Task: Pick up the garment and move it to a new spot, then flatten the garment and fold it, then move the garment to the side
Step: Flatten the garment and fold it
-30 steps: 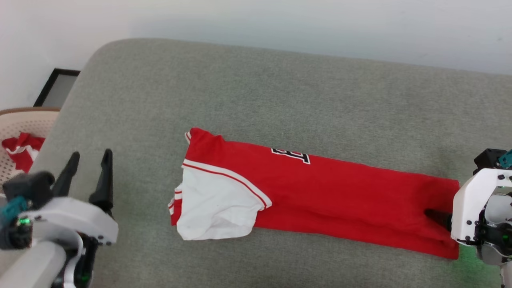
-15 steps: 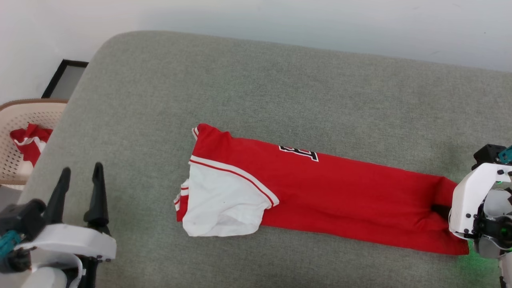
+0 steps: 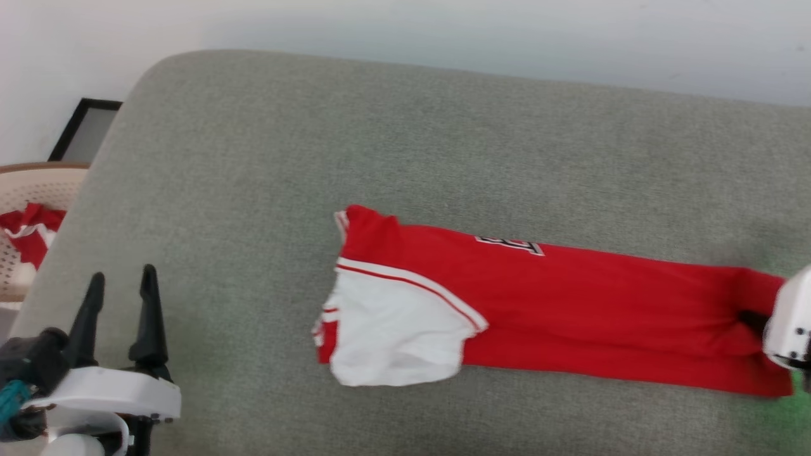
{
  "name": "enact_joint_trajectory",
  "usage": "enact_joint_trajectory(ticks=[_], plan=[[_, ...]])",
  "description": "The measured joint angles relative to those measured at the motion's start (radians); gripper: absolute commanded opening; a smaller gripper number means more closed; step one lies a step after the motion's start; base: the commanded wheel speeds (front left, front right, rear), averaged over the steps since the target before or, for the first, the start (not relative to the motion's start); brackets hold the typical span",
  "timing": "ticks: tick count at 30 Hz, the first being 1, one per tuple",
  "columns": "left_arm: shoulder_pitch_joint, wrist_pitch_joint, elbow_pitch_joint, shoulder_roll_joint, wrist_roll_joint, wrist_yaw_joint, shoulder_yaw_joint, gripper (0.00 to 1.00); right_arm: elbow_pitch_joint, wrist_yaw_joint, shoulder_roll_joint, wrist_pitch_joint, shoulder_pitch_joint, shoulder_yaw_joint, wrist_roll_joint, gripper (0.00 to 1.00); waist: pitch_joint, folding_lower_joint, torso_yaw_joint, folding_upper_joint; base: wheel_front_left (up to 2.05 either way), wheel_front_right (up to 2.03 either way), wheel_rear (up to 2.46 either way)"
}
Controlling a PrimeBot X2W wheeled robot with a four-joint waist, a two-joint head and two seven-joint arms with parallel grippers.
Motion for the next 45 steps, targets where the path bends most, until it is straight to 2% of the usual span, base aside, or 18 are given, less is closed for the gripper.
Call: enact_joint_trajectory(ticks=[10, 17, 26, 31, 36, 45], plan=[[0.002, 0.000, 0.009, -0.026, 0.044, -0.021, 0.024, 1.00, 0.014, -0.001, -0.107, -0.016, -0.009, -0.076, -0.087, 0.00, 0.008, 0.0001, -0.042, 0.0000, 0.00, 0.00, 0.00], [-0.001, 0.000, 0.024, -0.034, 0.057, -0.031, 0.032, 1.00, -0.025, -0.001, -0.089, 0.006, -0.025, -0.039, -0.038, 0.00, 0.000, 0.0000, -0.067, 0.0000, 0.00, 0.00, 0.00], [0.002, 0.000, 0.036, -0.045, 0.065, -0.037, 0.018, 1.00, -0.249, -0.001, 0.020, 0.080, 0.014, 0.064, 0.127, 0.00, -0.031, 0.0000, -0.066, 0.0000, 0.00, 0.00, 0.00], [0.002, 0.007, 0.041, -0.049, 0.065, -0.039, 0.003, 1.00, -0.331, -0.001, 0.106, 0.094, 0.029, 0.160, 0.166, 0.00, -0.045, 0.0000, -0.043, 0.0000, 0.00, 0.00, 0.00], [-0.014, 0.014, 0.055, -0.059, 0.068, -0.047, -0.026, 1.00, -0.318, -0.001, 0.184, 0.070, 0.019, 0.262, 0.185, 0.00, -0.053, 0.0000, -0.010, 0.0000, 0.00, 0.00, 0.00], [-0.080, 0.022, 0.088, -0.082, 0.075, -0.065, -0.072, 1.00, -0.171, -0.001, 0.228, -0.034, -0.064, 0.417, 0.181, 0.00, -0.054, 0.0000, 0.062, 0.0000, 0.00, 0.00, 0.00]])
